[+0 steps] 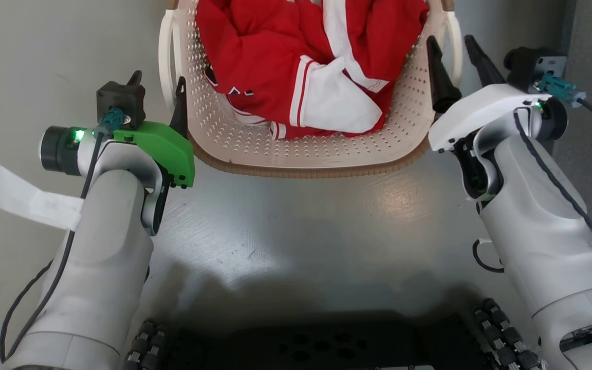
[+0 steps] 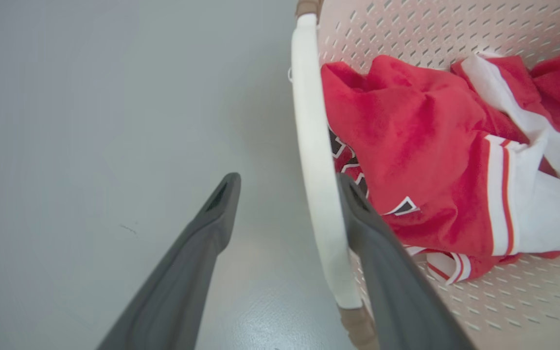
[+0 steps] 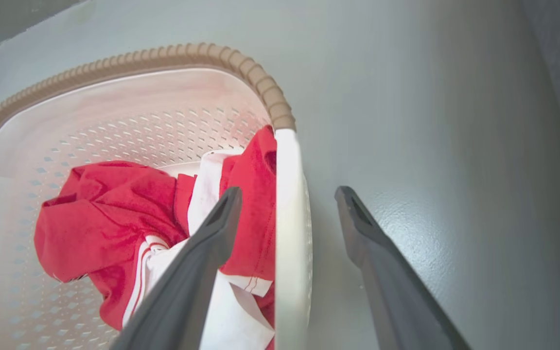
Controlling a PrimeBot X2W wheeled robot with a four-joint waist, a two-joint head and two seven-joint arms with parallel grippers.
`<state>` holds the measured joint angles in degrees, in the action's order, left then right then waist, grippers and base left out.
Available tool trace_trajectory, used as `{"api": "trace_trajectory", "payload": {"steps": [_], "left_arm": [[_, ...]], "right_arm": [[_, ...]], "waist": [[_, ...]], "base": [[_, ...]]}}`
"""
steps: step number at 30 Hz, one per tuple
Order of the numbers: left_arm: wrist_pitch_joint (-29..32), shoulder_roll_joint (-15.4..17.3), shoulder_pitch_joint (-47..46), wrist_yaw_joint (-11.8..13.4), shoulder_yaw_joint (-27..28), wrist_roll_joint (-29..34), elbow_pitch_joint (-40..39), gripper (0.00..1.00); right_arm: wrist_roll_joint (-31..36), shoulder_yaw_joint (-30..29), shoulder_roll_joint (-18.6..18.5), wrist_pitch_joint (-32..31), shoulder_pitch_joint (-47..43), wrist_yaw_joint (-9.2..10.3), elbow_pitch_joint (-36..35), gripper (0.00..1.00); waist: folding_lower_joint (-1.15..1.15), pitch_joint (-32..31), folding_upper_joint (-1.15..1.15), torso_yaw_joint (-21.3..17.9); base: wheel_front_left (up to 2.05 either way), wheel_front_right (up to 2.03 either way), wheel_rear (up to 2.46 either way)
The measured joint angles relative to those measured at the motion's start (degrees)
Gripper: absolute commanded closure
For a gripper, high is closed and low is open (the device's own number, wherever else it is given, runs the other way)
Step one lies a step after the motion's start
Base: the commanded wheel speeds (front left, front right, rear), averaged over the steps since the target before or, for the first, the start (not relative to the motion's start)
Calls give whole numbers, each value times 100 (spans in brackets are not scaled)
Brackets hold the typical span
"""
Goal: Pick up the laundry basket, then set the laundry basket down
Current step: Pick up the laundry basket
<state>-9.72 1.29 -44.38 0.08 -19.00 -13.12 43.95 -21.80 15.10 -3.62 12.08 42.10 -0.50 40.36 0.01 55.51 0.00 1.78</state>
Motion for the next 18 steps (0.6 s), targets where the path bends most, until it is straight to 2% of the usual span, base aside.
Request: {"api": "trace_trajectory", "payload": {"steps": [18], "left_arm": [[-46,-15,-510,-193,-231,-291,739,0]], "right_arm": [[-403,619,-8,-2,259,-76,610,0]], "waist": [[0,243,0,-45]], "base": [[0,0,0]]}}
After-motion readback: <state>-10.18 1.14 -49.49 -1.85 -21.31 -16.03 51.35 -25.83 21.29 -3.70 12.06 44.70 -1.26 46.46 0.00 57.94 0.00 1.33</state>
